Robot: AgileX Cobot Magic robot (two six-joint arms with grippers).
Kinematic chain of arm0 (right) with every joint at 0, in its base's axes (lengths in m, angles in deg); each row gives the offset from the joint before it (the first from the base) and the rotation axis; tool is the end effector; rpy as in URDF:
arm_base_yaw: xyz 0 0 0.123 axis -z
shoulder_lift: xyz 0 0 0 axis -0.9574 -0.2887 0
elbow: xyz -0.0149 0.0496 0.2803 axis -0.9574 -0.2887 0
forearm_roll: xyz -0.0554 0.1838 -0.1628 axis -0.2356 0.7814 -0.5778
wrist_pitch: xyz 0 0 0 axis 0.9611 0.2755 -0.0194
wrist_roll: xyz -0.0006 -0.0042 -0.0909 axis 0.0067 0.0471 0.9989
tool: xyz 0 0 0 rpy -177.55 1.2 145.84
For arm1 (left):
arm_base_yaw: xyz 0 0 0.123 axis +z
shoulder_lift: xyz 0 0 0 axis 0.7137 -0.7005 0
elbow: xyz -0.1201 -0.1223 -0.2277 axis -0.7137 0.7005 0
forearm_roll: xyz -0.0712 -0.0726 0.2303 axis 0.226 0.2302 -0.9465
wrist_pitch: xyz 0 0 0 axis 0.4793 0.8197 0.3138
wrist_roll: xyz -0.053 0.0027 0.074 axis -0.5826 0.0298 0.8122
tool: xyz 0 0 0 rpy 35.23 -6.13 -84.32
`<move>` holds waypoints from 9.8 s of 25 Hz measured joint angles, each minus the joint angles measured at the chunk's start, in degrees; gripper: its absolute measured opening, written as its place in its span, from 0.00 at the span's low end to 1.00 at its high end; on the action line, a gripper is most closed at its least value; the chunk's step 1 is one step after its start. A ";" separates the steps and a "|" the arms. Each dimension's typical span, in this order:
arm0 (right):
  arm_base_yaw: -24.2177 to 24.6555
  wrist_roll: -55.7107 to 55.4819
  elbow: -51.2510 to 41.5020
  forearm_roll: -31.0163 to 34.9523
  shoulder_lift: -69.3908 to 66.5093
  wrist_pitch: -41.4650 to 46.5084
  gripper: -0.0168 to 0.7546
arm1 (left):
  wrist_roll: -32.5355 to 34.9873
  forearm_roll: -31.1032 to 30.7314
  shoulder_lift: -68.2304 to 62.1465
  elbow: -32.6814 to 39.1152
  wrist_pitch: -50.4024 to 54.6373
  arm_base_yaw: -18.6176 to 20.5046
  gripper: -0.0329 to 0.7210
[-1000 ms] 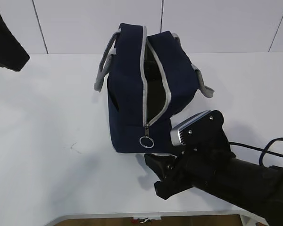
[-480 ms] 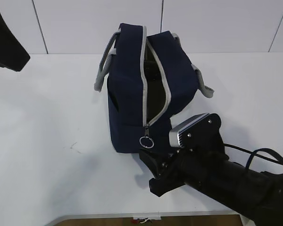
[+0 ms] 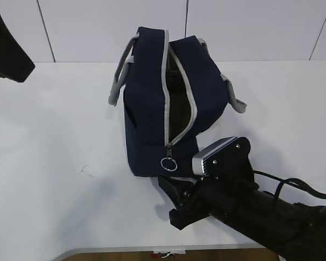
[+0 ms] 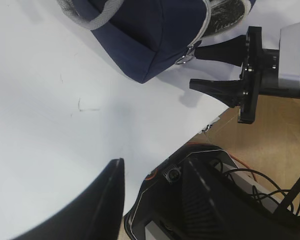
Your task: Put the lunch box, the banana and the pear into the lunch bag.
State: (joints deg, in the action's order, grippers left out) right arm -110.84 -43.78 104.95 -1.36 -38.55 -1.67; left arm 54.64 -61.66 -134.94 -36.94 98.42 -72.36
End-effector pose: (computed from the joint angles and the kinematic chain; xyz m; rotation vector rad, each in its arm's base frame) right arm 0.2315 0.1785 0.1030 -0.5615 1.8577 0.4875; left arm 0.2093 -0.1307 0.3971 0.7646 2.5365 -0.4666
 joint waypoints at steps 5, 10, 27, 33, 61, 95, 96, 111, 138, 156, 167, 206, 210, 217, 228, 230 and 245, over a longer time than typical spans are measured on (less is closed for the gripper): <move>0.00 0.00 1.10 0.00 -0.07 -0.21 0.63 | 0.00 0.00 0.00 0.00 0.00 0.00 0.44; 0.00 0.00 1.81 0.00 -0.13 -0.10 0.63 | 0.00 0.10 0.00 0.00 0.00 0.00 0.44; 0.00 0.00 1.95 0.00 -1.78 -0.24 0.41 | 0.00 0.10 0.00 0.00 0.00 0.00 0.44; 0.00 0.00 1.95 0.00 -1.91 -0.34 0.27 | 0.00 0.10 0.00 0.00 0.00 0.00 0.44; -0.08 -2.80 -0.26 -2.03 9.56 10.52 0.04 | 0.00 4.10 0.00 0.00 0.00 0.00 0.42; -0.08 -3.88 29.55 -5.77 26.84 61.23 0.04 | 6.90 -2.44 -15.12 0.00 -8.21 0.00 0.42; -0.08 -3.88 30.75 -5.77 26.41 61.55 0.04 | 7.06 -2.44 -15.60 0.00 -8.65 0.00 0.42; 0.87 -3.88 37.84 -5.32 22.62 62.56 0.04 | 8.97 1.55 -19.52 0.00 -18.04 0.00 0.42; 2.02 -3.88 38.07 -4.89 21.69 61.65 0.04 | 23.23 17.44 -1.82 37.09 -60.39 -6.73 0.32; 2.06 -3.88 38.11 -4.89 21.33 61.54 0.04 | 24.25 27.61 -6.16 42.98 -81.11 -13.03 0.46; 2.06 -3.88 38.11 -4.62 21.33 61.43 0.04 | 24.25 25.10 -10.70 36.65 -84.68 -13.03 0.54; 9.77 -3.88 38.56 -4.56 20.54 57.35 0.04 | 24.25 2.48 -4.74 31.95 -58.18 -13.03 0.04; 10.49 -3.77 38.66 -4.46 19.42 56.94 0.04 | 24.25 0.33 -2.78 31.95 -53.96 -13.03 0.04; 12.24 -3.77 41.51 -4.43 15.59 56.75 0.04 | 24.25 -0.30 0.65 31.95 -47.53 -13.03 0.04; 12.96 -3.77 48.67 -3.85 9.63 62.26 0.04 | 23.52 -0.06 1.91 31.95 -44.41 -13.03 0.04; 12.96 -3.77 49.85 -3.23 9.72 64.58 0.04 | 21.94 0.70 1.91 31.66 -43.97 -13.03 0.05; 13.04 -3.77 54.08 1.03 9.95 76.43 0.04 | 1.63 -1.32 1.60 12.60 -27.78 -12.01 0.61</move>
State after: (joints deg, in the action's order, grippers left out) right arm -97.80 -47.55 159.03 -0.33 -28.60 74.76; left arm 56.27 -62.97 -133.34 -24.34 70.63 -84.37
